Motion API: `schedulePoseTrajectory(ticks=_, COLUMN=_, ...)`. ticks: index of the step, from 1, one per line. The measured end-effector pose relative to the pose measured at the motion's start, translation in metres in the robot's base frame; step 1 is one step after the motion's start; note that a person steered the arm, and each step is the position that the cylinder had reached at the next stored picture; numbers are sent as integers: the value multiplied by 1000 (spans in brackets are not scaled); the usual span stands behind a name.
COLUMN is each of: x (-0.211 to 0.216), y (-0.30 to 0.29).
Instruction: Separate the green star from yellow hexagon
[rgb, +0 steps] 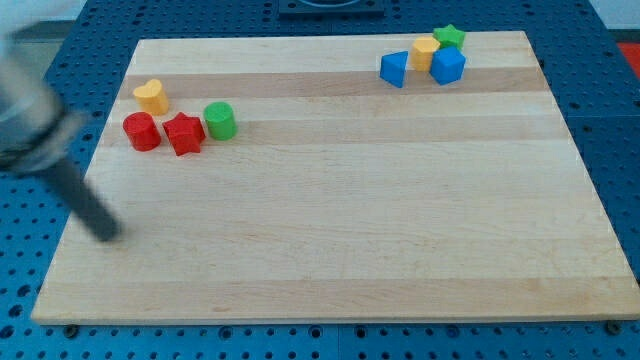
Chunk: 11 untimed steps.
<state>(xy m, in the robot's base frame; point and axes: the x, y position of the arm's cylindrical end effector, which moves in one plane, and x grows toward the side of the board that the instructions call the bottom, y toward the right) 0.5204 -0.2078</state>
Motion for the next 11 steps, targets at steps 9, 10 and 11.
schedulePoseTrajectory(ticks=9, x=-298, y=359)
schedulePoseTrajectory(ticks=10, x=-289, y=299)
schedulePoseTrajectory(ticks=11, x=-303, y=373)
